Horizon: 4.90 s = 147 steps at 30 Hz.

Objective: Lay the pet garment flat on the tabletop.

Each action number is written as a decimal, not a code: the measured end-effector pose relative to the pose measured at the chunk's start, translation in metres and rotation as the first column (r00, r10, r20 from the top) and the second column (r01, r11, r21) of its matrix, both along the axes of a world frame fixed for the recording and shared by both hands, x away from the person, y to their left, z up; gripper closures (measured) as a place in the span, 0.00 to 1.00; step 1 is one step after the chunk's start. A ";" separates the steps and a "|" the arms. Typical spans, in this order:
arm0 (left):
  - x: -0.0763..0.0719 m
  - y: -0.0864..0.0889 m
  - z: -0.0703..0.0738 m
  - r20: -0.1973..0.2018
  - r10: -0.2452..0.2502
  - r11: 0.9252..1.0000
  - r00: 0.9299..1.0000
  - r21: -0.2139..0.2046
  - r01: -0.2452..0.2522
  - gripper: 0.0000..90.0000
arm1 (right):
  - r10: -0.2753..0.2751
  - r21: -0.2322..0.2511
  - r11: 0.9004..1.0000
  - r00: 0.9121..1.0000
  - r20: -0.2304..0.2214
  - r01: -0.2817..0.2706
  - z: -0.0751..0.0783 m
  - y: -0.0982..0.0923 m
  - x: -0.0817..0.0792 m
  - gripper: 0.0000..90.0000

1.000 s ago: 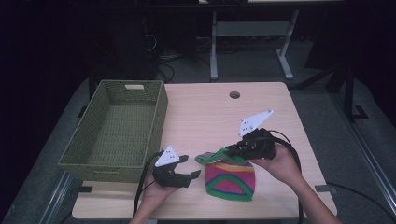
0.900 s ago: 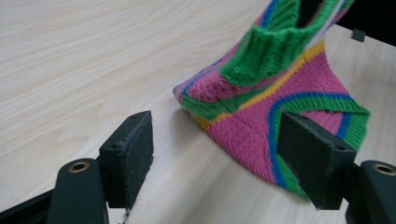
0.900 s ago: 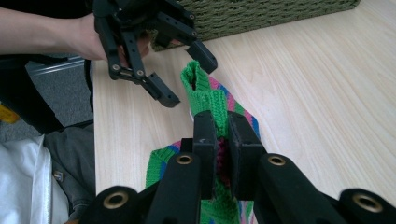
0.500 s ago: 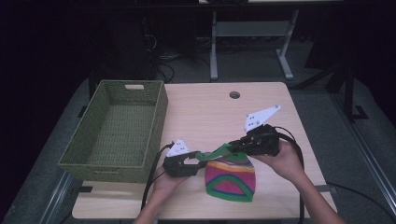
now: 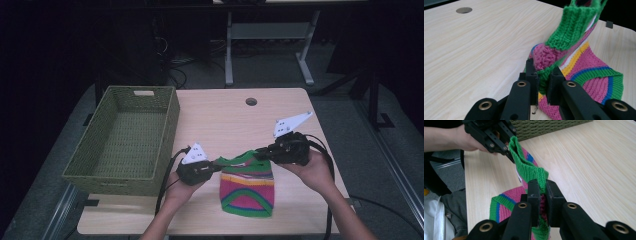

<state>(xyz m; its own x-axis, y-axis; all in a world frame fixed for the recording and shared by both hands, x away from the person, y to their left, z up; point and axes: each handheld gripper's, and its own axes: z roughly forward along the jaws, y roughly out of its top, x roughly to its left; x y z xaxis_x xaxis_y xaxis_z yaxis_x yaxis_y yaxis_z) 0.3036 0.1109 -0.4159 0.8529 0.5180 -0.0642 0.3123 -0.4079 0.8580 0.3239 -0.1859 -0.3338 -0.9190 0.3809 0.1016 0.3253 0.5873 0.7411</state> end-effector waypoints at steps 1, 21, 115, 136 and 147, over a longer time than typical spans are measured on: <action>0.000 -0.001 0.002 0.005 -0.002 1.000 1.000 0.006 0.002 0.92 | -0.003 0.000 1.000 1.000 -0.001 0.003 0.000 -0.002 0.000 0.92; 0.016 -0.007 0.018 -0.009 0.079 0.987 0.997 0.144 -0.077 0.91 | -0.075 -0.038 0.997 0.996 -0.036 0.074 -0.009 -0.007 0.026 0.92; 0.064 -0.046 -0.037 -0.235 0.098 0.951 0.967 0.308 -0.022 1.00 | -0.174 -0.347 0.930 0.975 -0.137 0.117 -0.113 0.014 0.075 1.00; 0.074 -0.046 -0.036 -0.208 0.157 0.941 0.965 0.327 -0.083 0.88 | -0.240 -0.275 0.940 0.963 -0.122 0.199 -0.116 0.007 0.085 0.76; 0.073 -0.044 -0.032 -0.235 0.141 0.960 0.962 0.268 -0.075 0.69 | -0.235 -0.132 0.968 0.956 -0.174 0.214 -0.106 -0.002 0.087 0.62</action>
<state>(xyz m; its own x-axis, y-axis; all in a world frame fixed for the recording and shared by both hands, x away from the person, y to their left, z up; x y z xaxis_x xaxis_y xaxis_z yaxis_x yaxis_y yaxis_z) 0.3765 0.0672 -0.4475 0.7644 0.6333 -0.1213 0.5570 -0.5538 0.6189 0.4110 -0.1879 -0.4402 -0.7771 0.5938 0.2086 0.5846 0.5582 0.5889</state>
